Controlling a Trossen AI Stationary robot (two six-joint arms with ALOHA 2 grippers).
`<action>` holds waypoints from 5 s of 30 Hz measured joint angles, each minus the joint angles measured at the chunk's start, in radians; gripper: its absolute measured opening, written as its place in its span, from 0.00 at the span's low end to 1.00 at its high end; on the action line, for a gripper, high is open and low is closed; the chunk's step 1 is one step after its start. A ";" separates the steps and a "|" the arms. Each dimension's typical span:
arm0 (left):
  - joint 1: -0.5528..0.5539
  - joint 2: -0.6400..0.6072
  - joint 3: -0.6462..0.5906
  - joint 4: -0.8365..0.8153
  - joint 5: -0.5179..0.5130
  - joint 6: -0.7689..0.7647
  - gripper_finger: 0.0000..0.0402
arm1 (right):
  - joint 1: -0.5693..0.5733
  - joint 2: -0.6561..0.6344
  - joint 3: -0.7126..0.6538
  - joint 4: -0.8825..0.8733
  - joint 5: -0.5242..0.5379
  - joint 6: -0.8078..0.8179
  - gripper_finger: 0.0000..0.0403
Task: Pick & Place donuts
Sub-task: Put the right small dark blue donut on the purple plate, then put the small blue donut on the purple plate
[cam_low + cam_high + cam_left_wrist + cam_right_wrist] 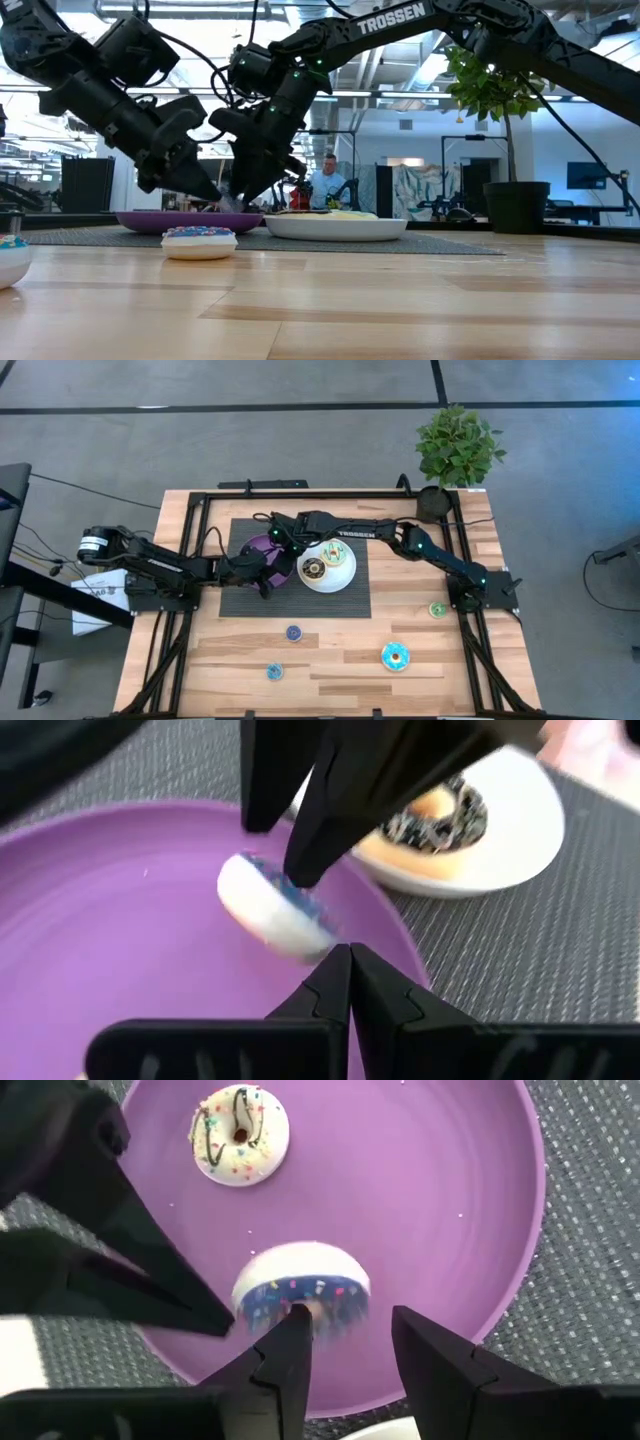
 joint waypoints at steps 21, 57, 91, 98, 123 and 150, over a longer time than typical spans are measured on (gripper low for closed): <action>0.000 -0.035 0.001 -0.034 0.074 -0.026 0.00 | -0.041 -0.085 0.031 -0.113 0.011 -0.015 0.32; -0.115 -0.579 0.001 -0.423 -0.011 0.075 0.00 | 0.157 -0.558 -0.737 0.450 0.225 0.129 0.00; -0.479 0.193 0.953 -1.162 -0.144 -0.172 0.00 | 0.468 -1.596 -1.870 0.897 0.405 0.250 0.00; -0.589 0.354 1.143 -1.421 -0.068 -0.435 0.00 | 0.466 -1.640 -1.872 0.789 0.403 0.245 0.00; -0.639 0.611 1.145 -1.298 0.270 -0.885 0.73 | 0.451 -1.644 -1.872 0.812 0.358 0.232 0.00; -0.649 0.754 1.145 -1.236 0.360 -1.096 0.85 | 0.451 -1.642 -1.872 0.816 0.347 0.286 0.00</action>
